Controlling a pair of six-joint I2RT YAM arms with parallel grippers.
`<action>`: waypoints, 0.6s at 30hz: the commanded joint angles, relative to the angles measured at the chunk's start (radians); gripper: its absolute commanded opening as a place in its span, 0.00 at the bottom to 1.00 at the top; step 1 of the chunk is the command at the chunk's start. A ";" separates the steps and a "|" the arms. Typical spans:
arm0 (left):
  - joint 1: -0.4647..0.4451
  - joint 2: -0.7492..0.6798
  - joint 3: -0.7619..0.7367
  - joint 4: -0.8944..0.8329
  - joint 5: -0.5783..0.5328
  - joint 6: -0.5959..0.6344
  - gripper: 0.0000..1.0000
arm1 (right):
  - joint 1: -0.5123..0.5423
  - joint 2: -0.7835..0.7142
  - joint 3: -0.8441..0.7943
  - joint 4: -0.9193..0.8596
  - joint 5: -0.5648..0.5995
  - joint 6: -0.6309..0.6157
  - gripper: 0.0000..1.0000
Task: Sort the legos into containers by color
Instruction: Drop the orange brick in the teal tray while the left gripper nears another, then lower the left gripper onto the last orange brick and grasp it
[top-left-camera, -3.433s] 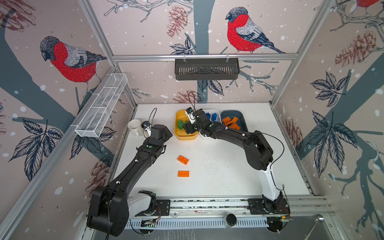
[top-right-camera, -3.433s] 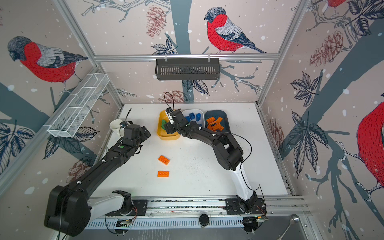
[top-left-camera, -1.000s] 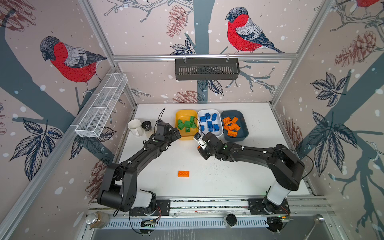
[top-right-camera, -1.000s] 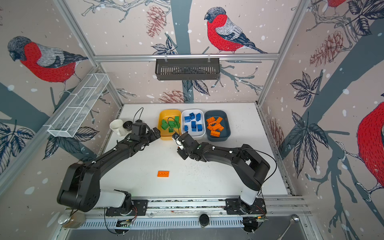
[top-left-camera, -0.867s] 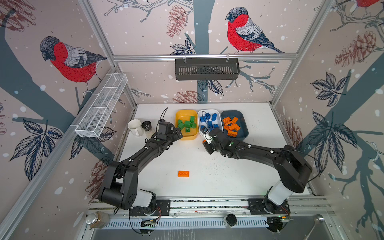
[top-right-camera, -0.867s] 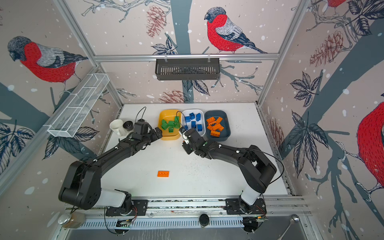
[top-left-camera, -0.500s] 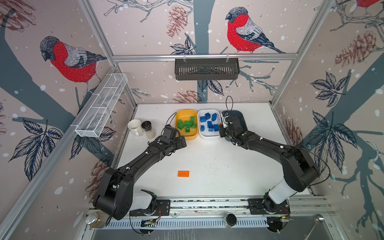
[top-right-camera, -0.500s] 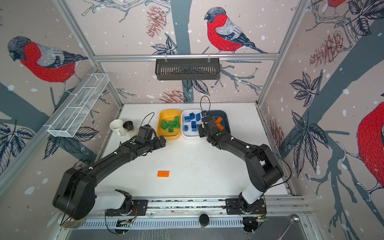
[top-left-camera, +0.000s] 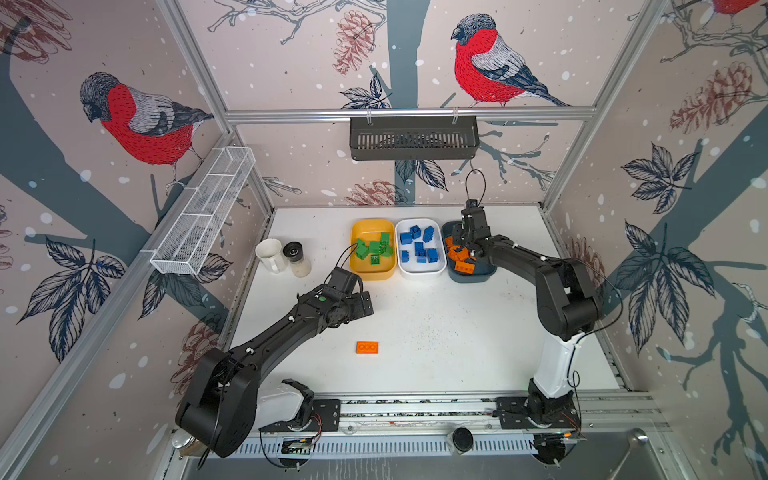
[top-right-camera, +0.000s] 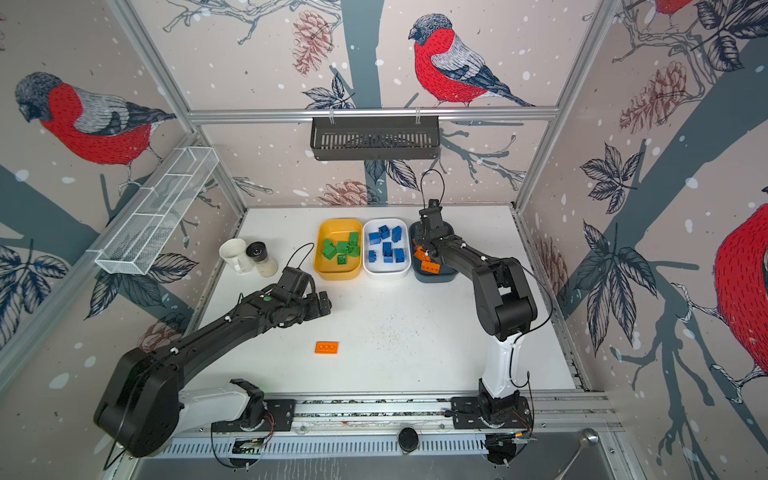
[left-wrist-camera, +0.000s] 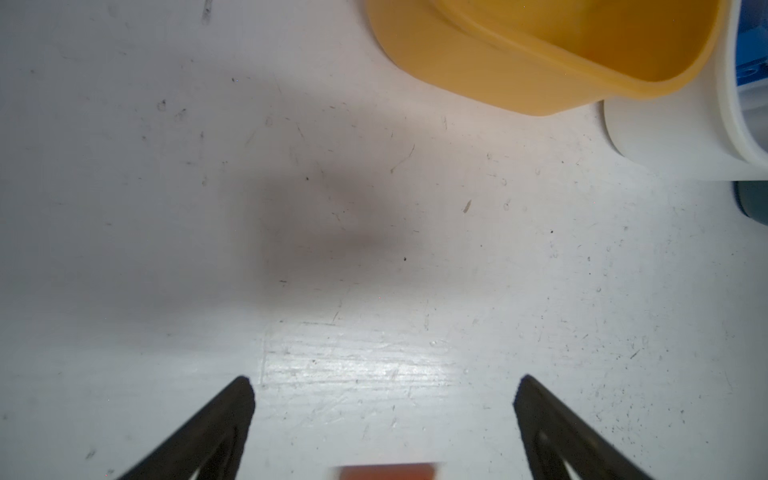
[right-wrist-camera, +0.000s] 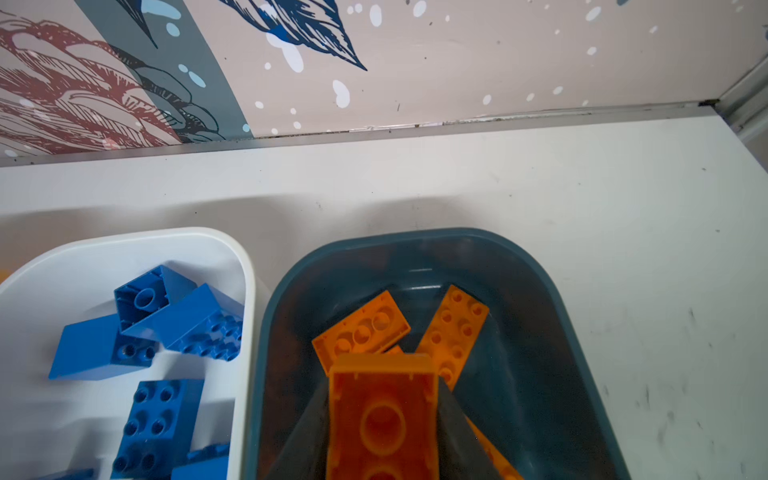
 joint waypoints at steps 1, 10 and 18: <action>-0.002 -0.013 -0.014 -0.021 0.008 -0.013 0.98 | 0.002 0.058 0.075 -0.102 0.057 -0.111 0.32; -0.006 0.012 -0.029 -0.016 0.043 -0.002 0.98 | 0.011 0.135 0.223 -0.240 0.103 -0.254 0.50; -0.030 0.020 -0.029 -0.054 0.078 0.032 0.98 | 0.013 0.053 0.189 -0.210 0.071 -0.181 0.78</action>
